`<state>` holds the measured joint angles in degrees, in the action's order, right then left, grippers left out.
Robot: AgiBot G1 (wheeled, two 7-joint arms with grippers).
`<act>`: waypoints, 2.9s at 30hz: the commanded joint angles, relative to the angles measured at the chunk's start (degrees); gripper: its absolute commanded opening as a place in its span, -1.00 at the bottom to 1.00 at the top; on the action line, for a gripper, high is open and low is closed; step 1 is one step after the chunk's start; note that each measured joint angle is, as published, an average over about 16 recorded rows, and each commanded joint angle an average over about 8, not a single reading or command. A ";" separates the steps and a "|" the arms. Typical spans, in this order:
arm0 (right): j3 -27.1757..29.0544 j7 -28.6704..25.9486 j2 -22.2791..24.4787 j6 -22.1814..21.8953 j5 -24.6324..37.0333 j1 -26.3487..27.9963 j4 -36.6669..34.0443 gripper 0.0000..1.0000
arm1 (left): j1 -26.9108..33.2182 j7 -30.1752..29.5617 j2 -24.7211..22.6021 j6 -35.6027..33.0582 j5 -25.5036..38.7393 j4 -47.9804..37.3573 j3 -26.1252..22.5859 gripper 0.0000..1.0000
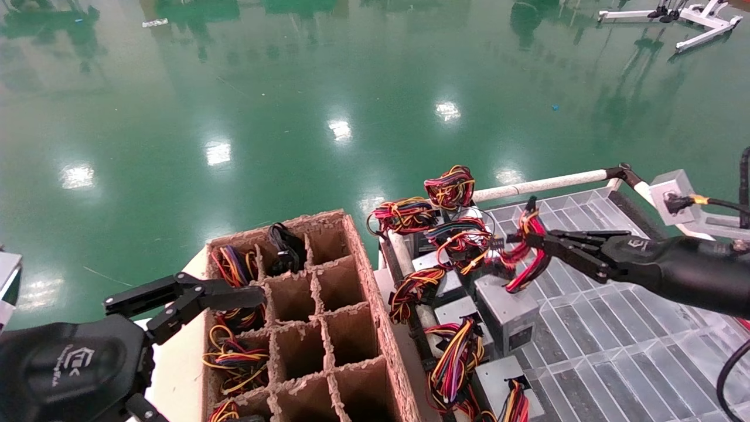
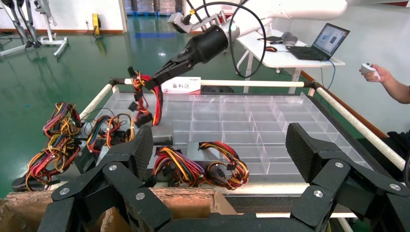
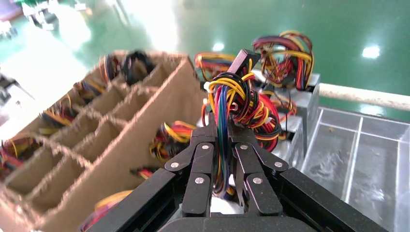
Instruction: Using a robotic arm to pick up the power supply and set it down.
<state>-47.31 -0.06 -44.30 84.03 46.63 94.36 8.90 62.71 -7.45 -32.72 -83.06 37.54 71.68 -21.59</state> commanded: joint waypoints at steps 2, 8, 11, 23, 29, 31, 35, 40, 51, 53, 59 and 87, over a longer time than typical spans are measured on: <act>1.04 0.04 -0.55 0.32 -1.72 -1.08 -1.36 -1.00 | 0.00 0.00 0.00 0.00 0.00 0.00 0.00 1.00; 1.91 0.19 -2.16 0.52 -3.16 -1.95 -2.41 -1.00 | 0.00 0.00 0.00 0.00 0.00 0.00 0.00 1.00; 2.03 0.25 -2.77 0.53 -3.37 -2.16 -2.76 -1.00 | 0.00 0.00 0.00 0.00 0.00 0.00 0.00 1.00; 4.19 0.84 -2.43 1.44 -6.72 -6.55 -6.30 -1.00 | 0.00 0.00 0.00 0.00 0.00 0.00 -0.01 1.00; 5.48 1.60 -1.59 2.34 -8.62 -9.58 -8.06 -0.94 | 0.00 0.00 0.00 0.00 0.00 0.00 -0.01 1.00; 5.62 1.91 -1.36 2.42 -8.83 -10.22 -8.40 -0.55 | 0.00 0.00 0.00 0.00 0.00 0.00 -0.01 1.00; 5.81 2.35 -1.02 2.30 -9.10 -10.93 -8.91 0.44 | 0.00 0.00 0.00 0.01 -0.01 -0.01 0.00 1.00; 5.95 2.57 -0.84 2.09 -9.35 -11.22 -9.23 1.00 | -0.01 0.00 0.01 0.02 -0.01 -0.02 0.00 1.00; 5.85 2.42 -0.31 2.63 -9.24 -10.56 -8.67 1.00 | -0.01 0.00 0.01 0.02 -0.01 -0.02 0.00 1.00; 5.86 2.28 0.22 3.17 -9.26 -10.19 -8.38 1.00 | -0.01 0.01 0.01 0.02 -0.01 -0.02 0.00 1.00; 5.92 1.63 2.09 4.77 -9.34 -9.31 -7.27 1.00 | -0.01 0.01 0.01 0.02 -0.01 -0.02 0.00 1.00; 14.37 -1.87 5.63 4.13 -8.00 -16.70 17.63 1.00 | -0.02 0.01 0.01 0.03 -0.01 -0.04 -0.01 1.00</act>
<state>-32.93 -1.94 -38.67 88.16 38.64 77.65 26.55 62.69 -7.44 -32.71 -83.02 37.52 71.63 -21.60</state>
